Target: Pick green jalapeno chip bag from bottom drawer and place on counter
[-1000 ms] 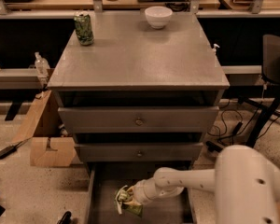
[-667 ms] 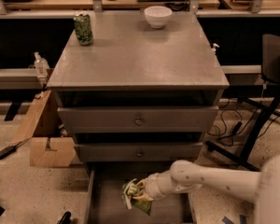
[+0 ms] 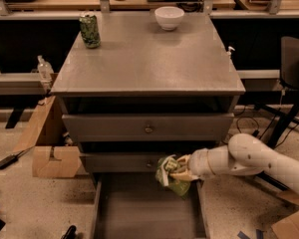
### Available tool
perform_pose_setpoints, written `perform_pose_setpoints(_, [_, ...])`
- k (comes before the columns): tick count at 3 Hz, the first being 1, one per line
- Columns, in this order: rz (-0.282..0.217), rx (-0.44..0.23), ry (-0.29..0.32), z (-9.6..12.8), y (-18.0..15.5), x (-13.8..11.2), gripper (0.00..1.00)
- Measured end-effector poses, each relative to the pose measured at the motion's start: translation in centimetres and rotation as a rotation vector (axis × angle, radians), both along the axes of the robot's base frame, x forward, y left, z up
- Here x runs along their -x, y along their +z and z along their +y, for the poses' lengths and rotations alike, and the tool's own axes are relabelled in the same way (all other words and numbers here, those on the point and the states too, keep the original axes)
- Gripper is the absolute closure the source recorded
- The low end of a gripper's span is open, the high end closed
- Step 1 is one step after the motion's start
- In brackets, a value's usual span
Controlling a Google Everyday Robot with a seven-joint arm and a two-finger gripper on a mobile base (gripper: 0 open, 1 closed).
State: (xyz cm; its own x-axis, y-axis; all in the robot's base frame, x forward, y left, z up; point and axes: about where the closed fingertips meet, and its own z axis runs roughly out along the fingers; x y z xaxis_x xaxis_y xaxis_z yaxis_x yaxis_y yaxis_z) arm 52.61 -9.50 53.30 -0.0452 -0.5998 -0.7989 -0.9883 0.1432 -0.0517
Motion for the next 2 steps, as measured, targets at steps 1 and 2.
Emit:
perform_pose_setpoints(1, [-0.031,-0.007,-0.059,-3.32,10.21,-2.40,1.00])
perform_pose_setpoints(2, [-0.040,-0.022,-0.049,-2.82,10.99,-2.56,1.00])
